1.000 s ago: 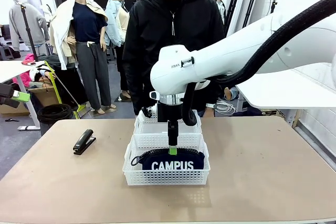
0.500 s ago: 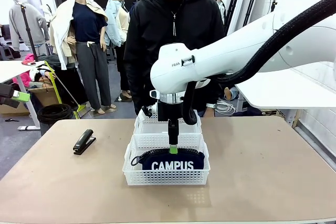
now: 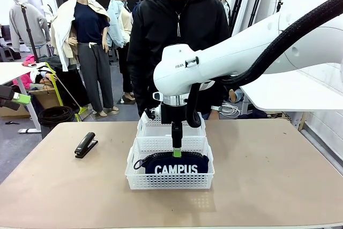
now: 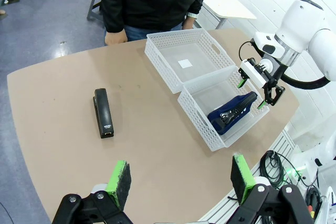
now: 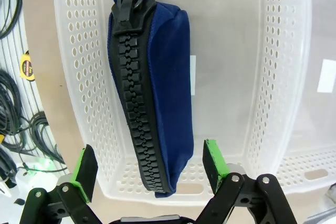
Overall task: Distribute items into two baskets.
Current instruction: Pick up the Stapler that the person points to.
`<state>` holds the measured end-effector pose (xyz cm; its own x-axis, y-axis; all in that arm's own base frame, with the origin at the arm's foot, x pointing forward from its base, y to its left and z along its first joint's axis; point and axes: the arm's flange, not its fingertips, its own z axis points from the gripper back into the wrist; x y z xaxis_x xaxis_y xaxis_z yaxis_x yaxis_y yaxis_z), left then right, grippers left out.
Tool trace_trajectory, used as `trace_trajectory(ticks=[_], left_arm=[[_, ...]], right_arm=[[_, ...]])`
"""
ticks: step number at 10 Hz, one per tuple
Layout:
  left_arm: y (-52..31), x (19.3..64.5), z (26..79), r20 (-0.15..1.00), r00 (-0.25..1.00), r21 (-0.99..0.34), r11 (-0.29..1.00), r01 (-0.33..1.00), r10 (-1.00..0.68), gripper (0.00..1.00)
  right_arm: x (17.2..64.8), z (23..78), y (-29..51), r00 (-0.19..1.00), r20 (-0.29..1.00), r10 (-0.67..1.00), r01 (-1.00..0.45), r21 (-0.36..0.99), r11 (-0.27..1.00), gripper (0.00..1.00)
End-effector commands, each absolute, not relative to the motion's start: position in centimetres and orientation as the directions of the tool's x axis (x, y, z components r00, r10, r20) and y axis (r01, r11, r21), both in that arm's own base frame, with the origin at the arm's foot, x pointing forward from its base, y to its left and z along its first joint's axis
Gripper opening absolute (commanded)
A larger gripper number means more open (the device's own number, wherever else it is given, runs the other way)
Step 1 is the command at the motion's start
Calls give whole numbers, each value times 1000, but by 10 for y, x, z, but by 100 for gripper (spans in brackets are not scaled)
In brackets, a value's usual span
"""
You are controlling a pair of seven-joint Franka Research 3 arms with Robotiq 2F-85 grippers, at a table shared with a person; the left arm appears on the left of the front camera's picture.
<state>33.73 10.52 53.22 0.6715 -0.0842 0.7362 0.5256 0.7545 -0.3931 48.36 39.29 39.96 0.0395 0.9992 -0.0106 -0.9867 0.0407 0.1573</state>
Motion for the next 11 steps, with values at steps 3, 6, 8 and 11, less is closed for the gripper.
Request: trace_trajectory(ticks=[3, 6, 8, 11], left_arm=[[108, 337, 531, 749, 657, -391, 743, 544, -87, 100], [108, 337, 531, 749, 657, -391, 743, 544, -87, 100], [108, 337, 531, 749, 657, -391, 743, 544, -87, 100], [108, 337, 531, 749, 657, -391, 743, 544, -87, 100]], right_arm=[[484, 399, 393, 40, -6, 999, -987, 154, 41, 100], [477, 432, 375, 69, 33, 997, -990, 121, 65, 100], [458, 470, 335, 156, 78, 985, -985, 87, 150, 100], [425, 516, 259, 283, 183, 941, -959, 58, 277, 100]])
